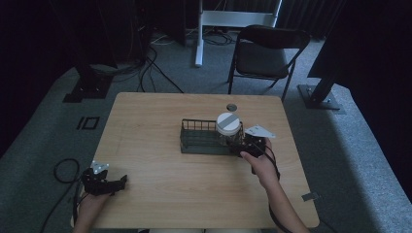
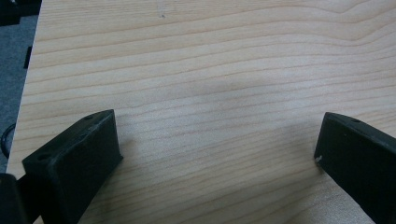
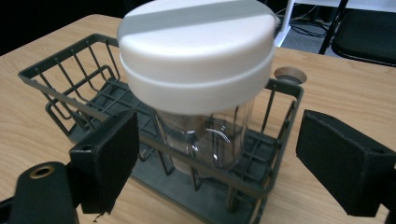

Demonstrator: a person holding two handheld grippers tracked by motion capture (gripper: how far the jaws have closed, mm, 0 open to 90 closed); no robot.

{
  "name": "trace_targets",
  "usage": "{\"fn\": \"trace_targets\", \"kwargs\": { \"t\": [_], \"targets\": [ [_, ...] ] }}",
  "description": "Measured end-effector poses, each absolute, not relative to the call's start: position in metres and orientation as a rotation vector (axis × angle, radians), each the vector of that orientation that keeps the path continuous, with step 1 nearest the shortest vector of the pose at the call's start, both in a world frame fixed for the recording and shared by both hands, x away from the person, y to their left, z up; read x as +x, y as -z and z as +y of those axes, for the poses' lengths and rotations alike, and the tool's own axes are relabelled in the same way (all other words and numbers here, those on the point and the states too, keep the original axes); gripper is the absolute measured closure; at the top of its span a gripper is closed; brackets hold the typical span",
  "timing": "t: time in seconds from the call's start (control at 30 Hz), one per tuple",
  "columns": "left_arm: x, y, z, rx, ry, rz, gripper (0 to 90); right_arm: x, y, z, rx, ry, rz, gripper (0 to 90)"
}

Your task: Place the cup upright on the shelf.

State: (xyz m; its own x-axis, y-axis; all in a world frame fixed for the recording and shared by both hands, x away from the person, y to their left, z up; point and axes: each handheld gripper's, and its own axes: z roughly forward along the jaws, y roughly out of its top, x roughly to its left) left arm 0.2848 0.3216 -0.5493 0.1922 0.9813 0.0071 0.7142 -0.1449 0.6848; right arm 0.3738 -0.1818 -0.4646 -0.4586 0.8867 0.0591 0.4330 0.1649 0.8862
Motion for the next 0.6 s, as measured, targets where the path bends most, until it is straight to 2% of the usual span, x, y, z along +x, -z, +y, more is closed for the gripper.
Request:
{"fn": "trace_targets", "kwargs": {
  "t": [0.6],
  "targets": [
    [0.285,0.549,0.322,1.925,-0.634,1.580,0.2,0.350,0.478,-0.209,1.245,-1.248,1.965,13.3]
  ]
}}
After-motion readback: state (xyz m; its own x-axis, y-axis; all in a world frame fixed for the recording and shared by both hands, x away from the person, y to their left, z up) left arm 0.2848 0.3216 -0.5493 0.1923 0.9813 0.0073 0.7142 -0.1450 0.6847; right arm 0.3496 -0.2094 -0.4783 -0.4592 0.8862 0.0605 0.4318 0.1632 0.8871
